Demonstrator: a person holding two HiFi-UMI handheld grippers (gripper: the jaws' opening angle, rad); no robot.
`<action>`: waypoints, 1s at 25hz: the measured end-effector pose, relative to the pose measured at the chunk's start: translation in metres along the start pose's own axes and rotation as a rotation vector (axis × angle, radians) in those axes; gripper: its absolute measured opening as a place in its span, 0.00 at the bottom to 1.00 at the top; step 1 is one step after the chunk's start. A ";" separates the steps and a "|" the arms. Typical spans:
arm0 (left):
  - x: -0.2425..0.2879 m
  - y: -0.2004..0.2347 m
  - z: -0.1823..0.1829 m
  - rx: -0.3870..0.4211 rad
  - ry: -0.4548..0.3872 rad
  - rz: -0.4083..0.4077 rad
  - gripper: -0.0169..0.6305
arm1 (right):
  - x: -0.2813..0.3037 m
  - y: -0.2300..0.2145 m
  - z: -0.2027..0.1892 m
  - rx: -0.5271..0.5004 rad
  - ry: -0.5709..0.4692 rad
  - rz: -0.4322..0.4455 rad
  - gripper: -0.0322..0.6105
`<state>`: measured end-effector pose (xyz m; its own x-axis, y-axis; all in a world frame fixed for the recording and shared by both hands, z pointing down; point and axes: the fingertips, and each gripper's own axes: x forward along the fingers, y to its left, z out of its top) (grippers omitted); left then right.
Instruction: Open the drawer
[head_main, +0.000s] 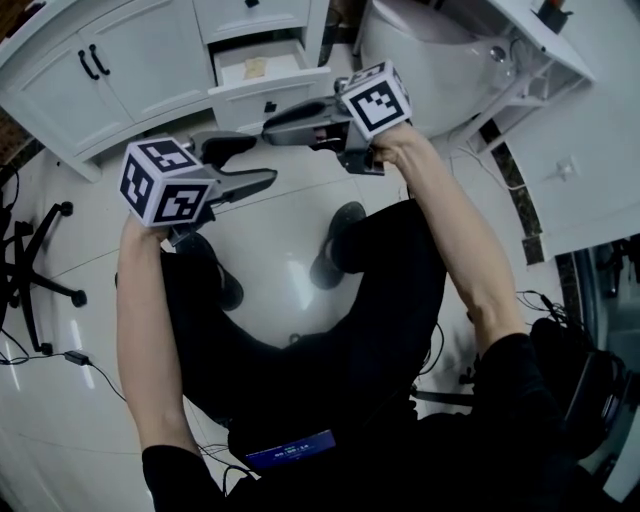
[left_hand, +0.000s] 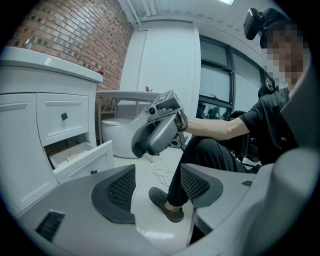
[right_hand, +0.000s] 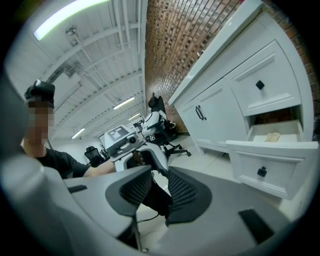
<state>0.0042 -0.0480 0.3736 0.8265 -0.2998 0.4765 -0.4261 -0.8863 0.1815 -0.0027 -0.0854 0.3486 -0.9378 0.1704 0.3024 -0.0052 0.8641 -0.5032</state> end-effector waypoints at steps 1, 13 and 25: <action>-0.001 0.000 0.002 -0.001 -0.007 -0.007 0.47 | 0.000 0.007 -0.001 -0.008 0.001 0.014 0.24; -0.013 -0.025 0.020 -0.006 -0.144 -0.122 0.47 | 0.001 0.047 -0.013 -0.091 -0.001 0.079 0.24; -0.014 -0.044 0.024 0.020 -0.160 -0.178 0.47 | 0.014 0.070 -0.022 -0.113 0.021 0.158 0.23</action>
<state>0.0200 -0.0131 0.3385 0.9364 -0.1887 0.2959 -0.2623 -0.9365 0.2327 -0.0090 -0.0119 0.3351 -0.9163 0.3171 0.2445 0.1816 0.8733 -0.4520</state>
